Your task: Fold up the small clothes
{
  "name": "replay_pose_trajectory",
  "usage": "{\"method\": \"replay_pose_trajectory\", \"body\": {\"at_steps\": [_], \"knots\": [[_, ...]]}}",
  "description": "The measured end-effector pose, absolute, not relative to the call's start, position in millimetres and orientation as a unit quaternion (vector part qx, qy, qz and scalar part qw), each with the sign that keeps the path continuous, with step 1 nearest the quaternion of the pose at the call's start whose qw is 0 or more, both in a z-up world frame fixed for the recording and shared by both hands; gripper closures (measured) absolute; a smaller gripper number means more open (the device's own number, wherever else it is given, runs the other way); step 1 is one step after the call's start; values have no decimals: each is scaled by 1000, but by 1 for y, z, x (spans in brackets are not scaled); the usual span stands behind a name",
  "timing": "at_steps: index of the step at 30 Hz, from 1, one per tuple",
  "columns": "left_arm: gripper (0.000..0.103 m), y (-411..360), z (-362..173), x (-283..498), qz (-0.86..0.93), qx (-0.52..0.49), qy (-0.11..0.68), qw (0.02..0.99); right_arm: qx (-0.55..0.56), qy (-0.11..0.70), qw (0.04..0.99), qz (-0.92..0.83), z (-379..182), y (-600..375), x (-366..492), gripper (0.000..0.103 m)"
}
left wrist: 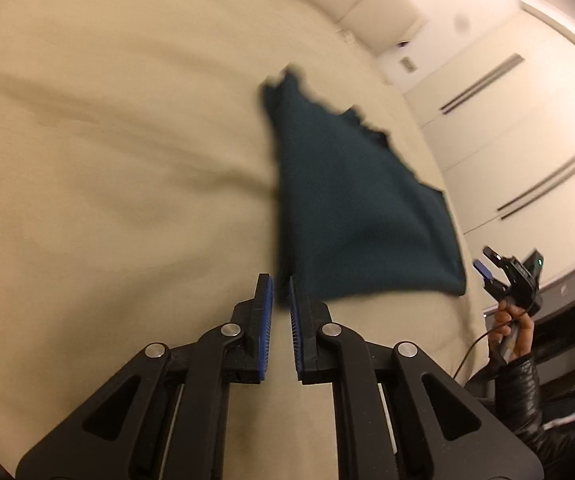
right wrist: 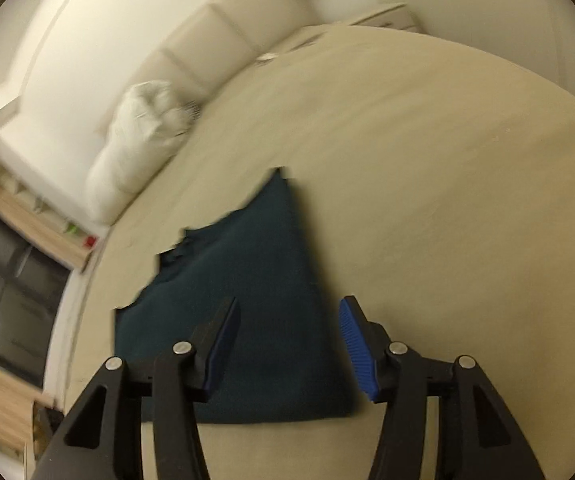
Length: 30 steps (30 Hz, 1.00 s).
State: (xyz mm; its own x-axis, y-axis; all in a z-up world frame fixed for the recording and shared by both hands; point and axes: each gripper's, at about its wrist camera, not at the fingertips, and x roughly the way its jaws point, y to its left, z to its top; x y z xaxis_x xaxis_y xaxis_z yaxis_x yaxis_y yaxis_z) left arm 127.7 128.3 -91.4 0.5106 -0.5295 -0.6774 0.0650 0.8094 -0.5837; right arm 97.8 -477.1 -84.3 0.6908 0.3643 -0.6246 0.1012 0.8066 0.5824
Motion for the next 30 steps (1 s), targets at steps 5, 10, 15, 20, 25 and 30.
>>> {"method": "replay_pose_trajectory", "body": {"at_steps": [5, 10, 15, 20, 25, 30], "knots": [[95, 56, -40, 192, -250, -194, 402, 859, 298, 395, 846, 198, -86, -407, 148, 51], [95, -14, -68, 271, -248, -160, 431, 853, 329, 432, 808, 227, -125, -371, 199, 51], [95, 7, -122, 276, -238, -204, 467, 827, 378, 424, 798, 200, -153, -403, 214, 77], [95, 44, -125, 259, -235, -248, 454, 823, 413, 375, 824, 100, -149, -478, 197, 81], [95, 66, -130, 248, -217, -282, 443, 823, 409, 337, 843, 95, -117, -476, 175, 63], [95, 68, -133, 243, -202, -278, 446, 826, 353, 368, 832, 219, -101, -387, 186, 50]]}}
